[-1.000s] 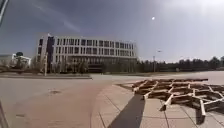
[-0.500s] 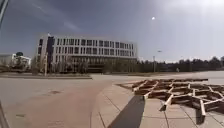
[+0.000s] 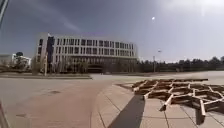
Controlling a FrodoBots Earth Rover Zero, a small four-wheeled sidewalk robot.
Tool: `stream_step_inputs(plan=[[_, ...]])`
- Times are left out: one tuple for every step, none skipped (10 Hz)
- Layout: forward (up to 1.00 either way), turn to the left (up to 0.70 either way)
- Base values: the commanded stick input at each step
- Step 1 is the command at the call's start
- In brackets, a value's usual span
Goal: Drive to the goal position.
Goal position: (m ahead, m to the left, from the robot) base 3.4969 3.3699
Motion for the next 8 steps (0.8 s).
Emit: stream_step_inputs(plan=[[0.05, 0.00], [0.05, 0.00], [0.05, 0.00], [0.05, 0.00], [0.05, 0.00], [0.05, 0.00], [0.05, 0.00], [0.04, 0.00]])
